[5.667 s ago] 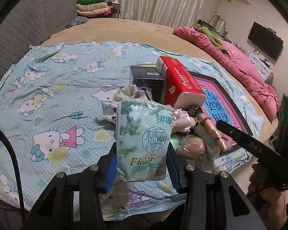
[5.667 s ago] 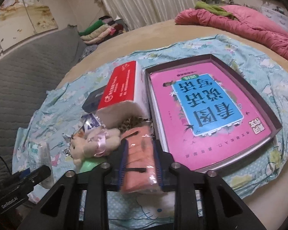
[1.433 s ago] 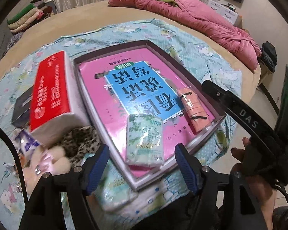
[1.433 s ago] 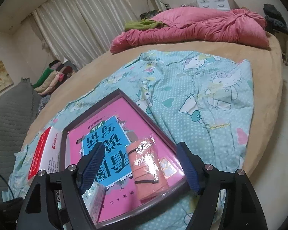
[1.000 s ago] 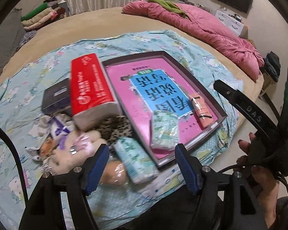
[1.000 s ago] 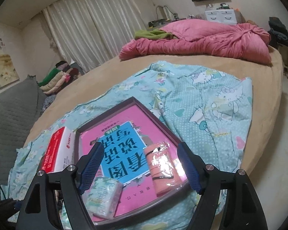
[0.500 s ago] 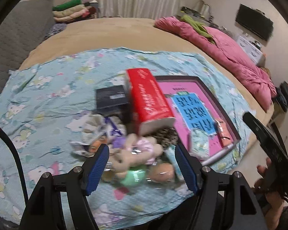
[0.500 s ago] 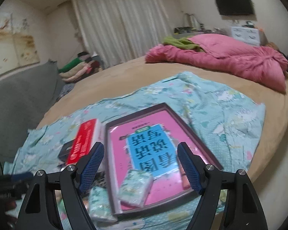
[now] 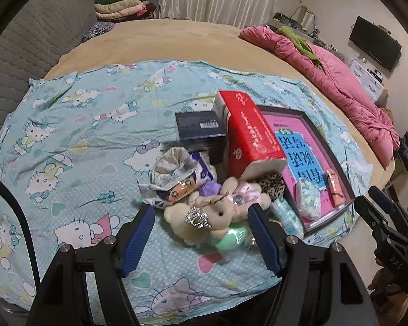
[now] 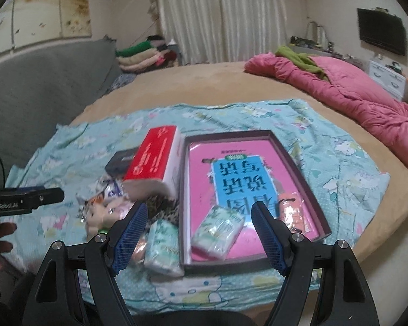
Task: Organize soft objects
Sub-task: 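Move both open tools back over the pile of soft items, then grasp the small white-blue tissue pack with the right tool while the left tool grasps the tiara bunny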
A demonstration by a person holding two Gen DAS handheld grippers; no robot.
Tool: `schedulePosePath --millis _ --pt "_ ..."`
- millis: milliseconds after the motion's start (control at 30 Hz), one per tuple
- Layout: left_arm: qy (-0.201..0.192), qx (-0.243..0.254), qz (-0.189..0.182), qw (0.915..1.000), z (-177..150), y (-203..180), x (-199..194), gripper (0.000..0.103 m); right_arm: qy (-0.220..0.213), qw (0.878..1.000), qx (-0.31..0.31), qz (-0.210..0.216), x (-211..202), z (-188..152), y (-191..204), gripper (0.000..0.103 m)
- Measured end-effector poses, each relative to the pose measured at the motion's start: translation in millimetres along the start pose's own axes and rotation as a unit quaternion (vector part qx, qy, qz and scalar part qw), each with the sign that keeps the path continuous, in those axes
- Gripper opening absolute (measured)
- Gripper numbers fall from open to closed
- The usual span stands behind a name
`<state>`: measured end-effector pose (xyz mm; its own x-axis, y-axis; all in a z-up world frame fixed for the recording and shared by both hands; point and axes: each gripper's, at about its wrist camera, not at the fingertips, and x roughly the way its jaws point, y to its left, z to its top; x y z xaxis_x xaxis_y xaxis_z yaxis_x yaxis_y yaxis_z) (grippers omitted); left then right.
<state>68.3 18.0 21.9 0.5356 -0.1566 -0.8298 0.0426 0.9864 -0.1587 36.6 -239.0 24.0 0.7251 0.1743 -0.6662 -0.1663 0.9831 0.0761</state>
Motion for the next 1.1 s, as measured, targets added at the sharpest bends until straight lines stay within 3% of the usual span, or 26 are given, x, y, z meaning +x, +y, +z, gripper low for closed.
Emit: schedulePosePath --millis 733,1100 --pt "0.010 0.009 -0.039 0.9992 -16.4 5.4 47.9 0.070 0.072 0.992 -0.104 0.003 24.1 -19.3 33.6 0.080" --pt "0.006 0.040 -0.042 0.9983 -12.9 2.1 61.2 0.070 0.145 0.966 -0.213 -0.019 57.0 -38.3 59.2 0.080"
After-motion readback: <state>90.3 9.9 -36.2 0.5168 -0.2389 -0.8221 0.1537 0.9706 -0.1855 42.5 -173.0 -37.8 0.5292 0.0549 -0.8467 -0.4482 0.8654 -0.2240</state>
